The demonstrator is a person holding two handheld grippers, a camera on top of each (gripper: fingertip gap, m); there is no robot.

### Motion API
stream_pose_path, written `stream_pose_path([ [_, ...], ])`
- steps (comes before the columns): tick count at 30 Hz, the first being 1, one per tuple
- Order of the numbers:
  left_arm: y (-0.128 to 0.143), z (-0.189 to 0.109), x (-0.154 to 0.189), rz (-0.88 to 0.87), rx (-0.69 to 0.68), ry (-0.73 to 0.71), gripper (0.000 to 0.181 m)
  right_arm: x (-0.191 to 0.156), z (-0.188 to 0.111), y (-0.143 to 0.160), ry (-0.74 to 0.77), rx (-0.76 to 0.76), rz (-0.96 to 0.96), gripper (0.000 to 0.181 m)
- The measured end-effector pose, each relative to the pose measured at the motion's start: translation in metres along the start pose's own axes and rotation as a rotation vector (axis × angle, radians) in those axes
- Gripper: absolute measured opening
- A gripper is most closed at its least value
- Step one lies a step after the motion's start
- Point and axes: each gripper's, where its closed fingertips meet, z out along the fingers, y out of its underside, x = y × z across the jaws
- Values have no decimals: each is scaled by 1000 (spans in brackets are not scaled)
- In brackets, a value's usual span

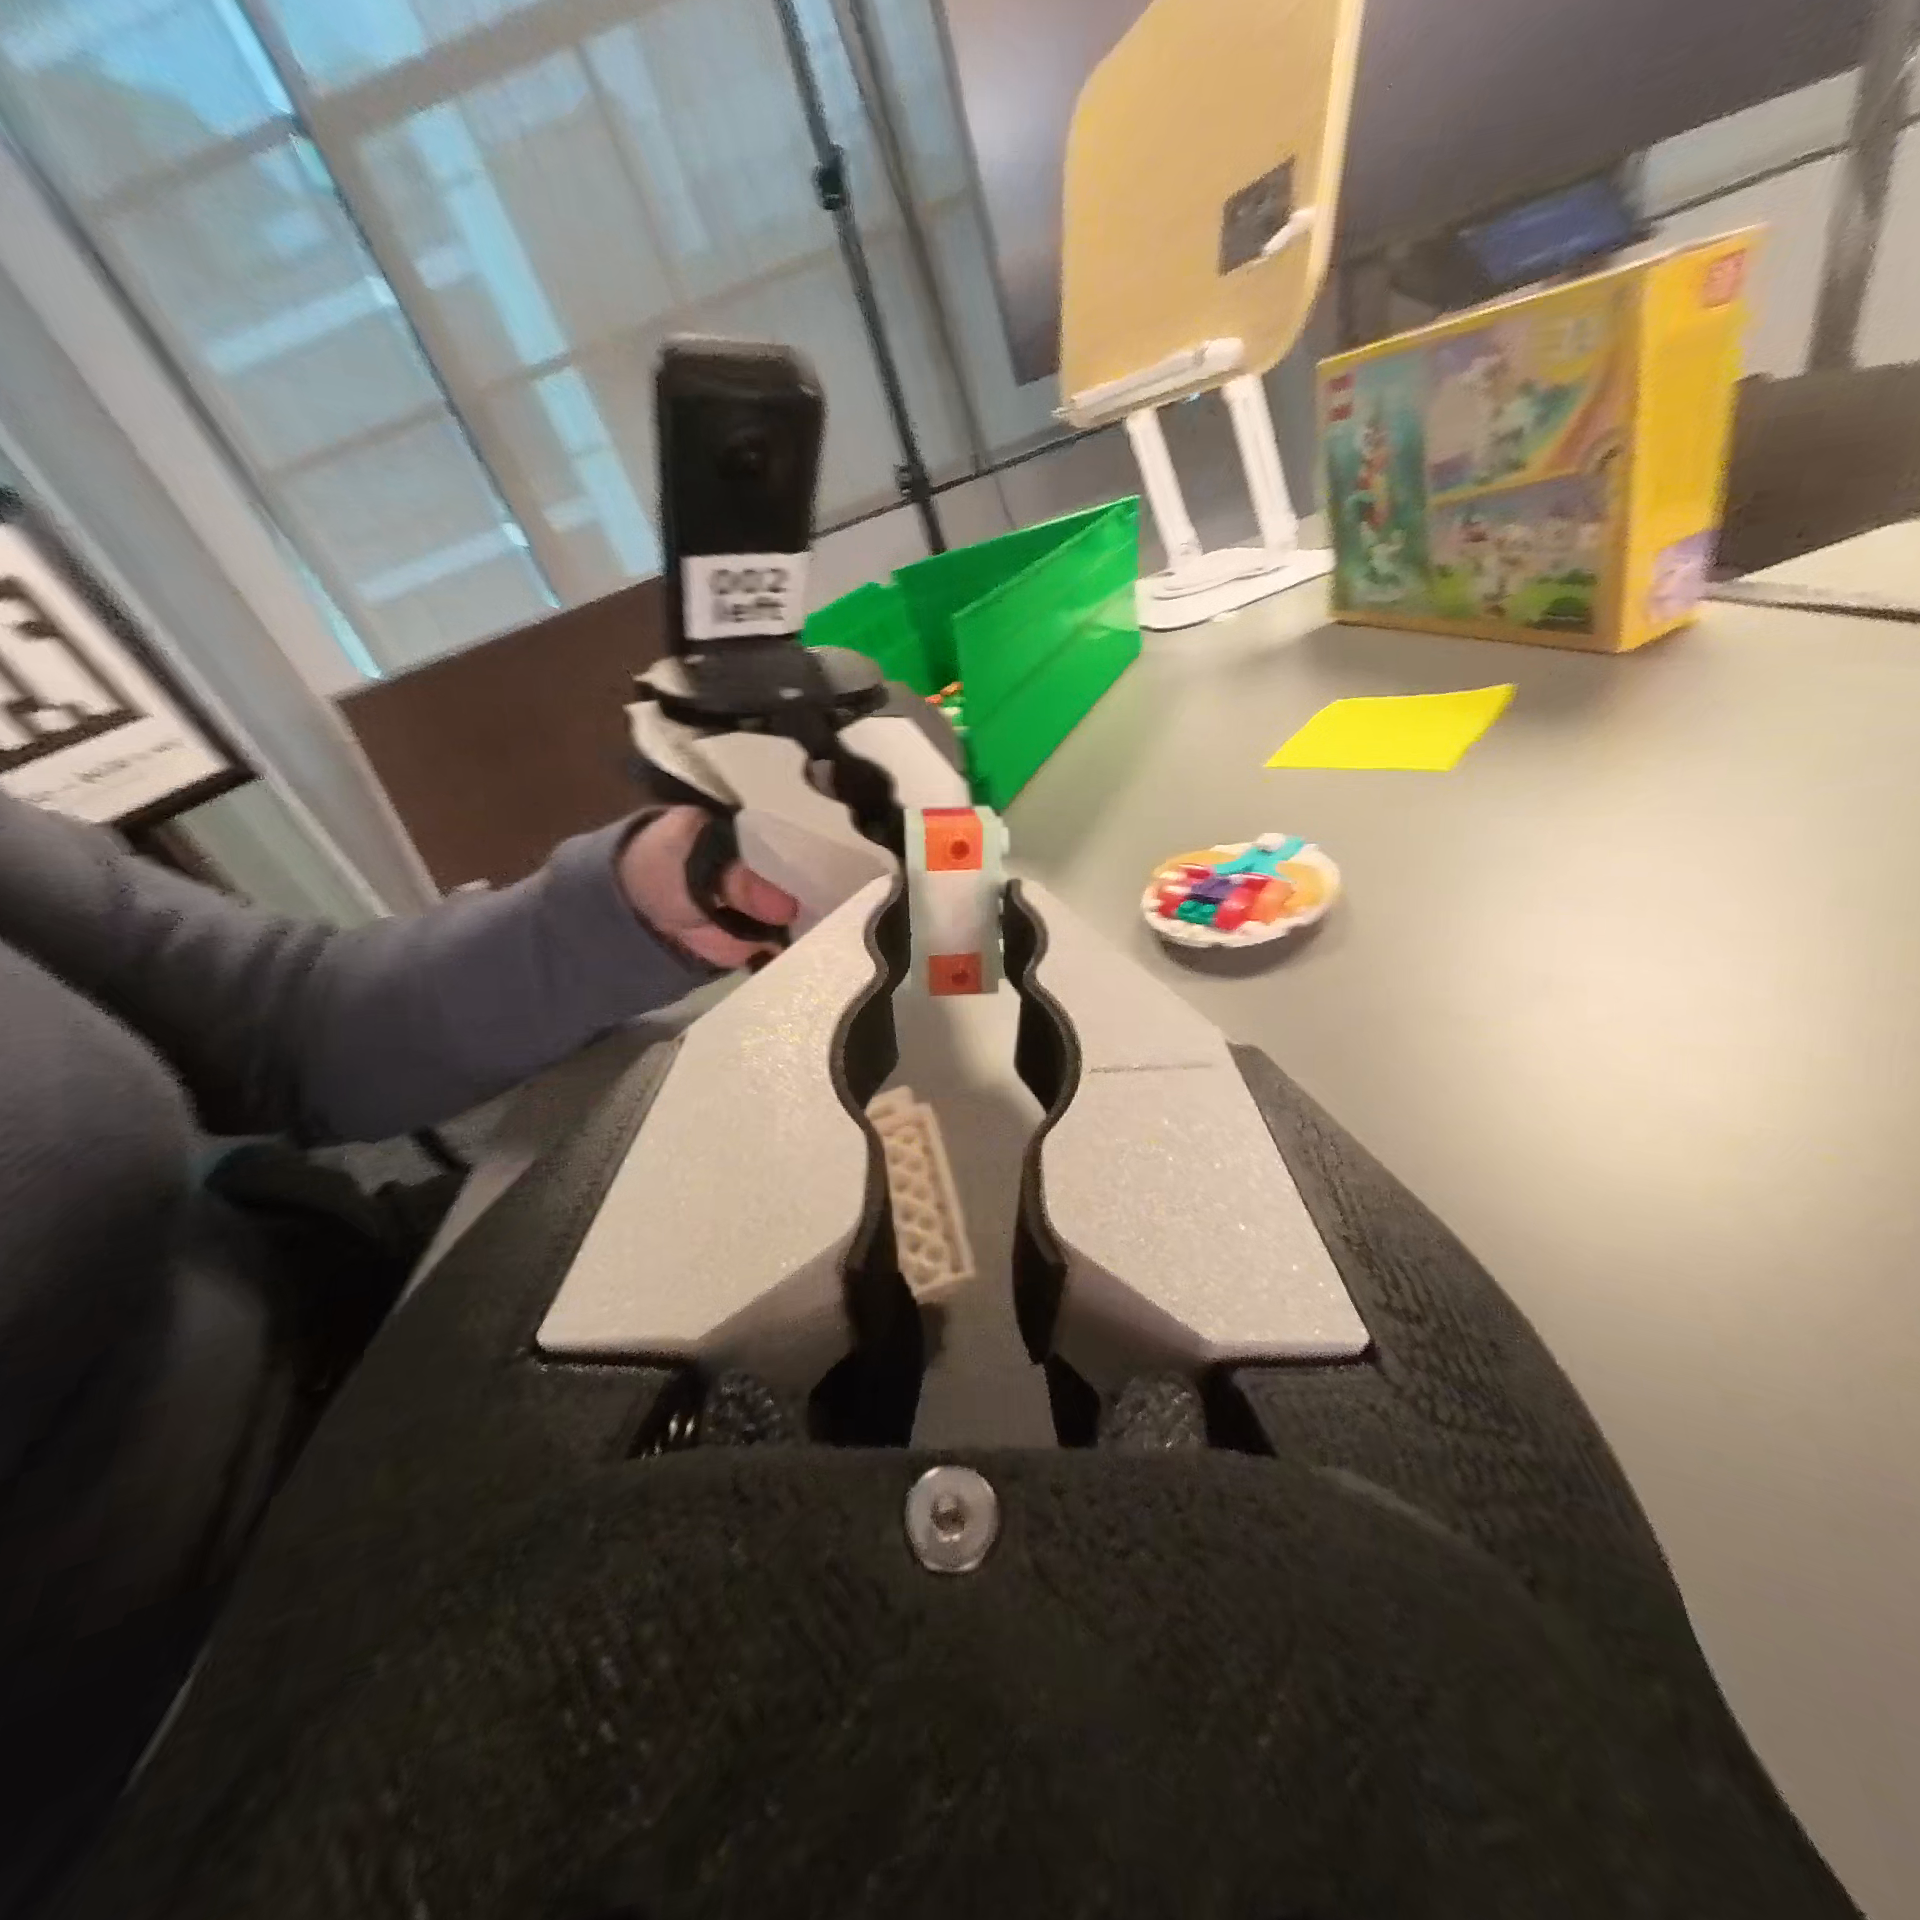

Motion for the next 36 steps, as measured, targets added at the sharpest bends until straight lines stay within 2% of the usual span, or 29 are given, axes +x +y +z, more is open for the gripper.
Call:
stream_pose_path([
  [2, 1, -3, -13, 19, -9, -99, 3, 11, -5, -4, 85, 11, -42, 15],
  [6, -9, -31, -27, 31, -6, -286, 3, 15, -9, -6, 100, 14, -26, 15],
  [8, -17, -71, -41, 55, -28, -496, 3, 17, -9, -2, 120, -23, -60, 15],
  [10, -20, -126, -56, 61, -88, -703, 4, 17, -7, 2, 141, -63, -99, 15],
  [13, -18, -191, -62, 14, -162, -791, 4, 17, -6, 4, 144, -83, -110, 15],
  [15, -17, -238, -76, -8, -190, -932, 4, 17, -5, 4, 142, -83, -111, 15],
  [17, 5, -268, -86, -103, -323, -987, 5, 16, -5, 4, 143, -86, -126, 15],
  [19, 31, -277, -91, -131, -482, -942, 4, 15, -4, 5, 150, -94, -154, 15],
  [21, 51, -293, -106, -147, -609, -1018, 8, 14, -4, 5, 153, -96, -180, 15],
  [23, 69, -298, -109, -242, -704, -1034, 30, 15, -4, 6, 159, -105, -194, 15],
  [26, 79, -299, -114, -405, -687, -1069, 60, 16, -4, 8, 162, -112, -189, 15],
  [27, 75, -299, -117, -416, -651, -1074, 70, 16, -5, 8, 161, -110, -183, 15],
  [28, 70, -300, -118, -413, -618, -1082, 87, 16, -5, 7, 156, -104, -173, 15],
  [30, 62, -312, -118, -403, -609, -1158, 93, 14, -5, 4, 135, -82, -137, 15],
  [32, 64, -329, -117, -400, -669, -1253, 102, 13, -6, 0, 113, -51, -92, 15],
  [34, 78, -340, -116, -435, -764, -1269, 109, 11, -8, -4, 88, -17, -51, 15],
  [36, 76, -343, -120, -404, -754, -1293, 107, -1, -10, -15, -7, 50, -3, 15],
])
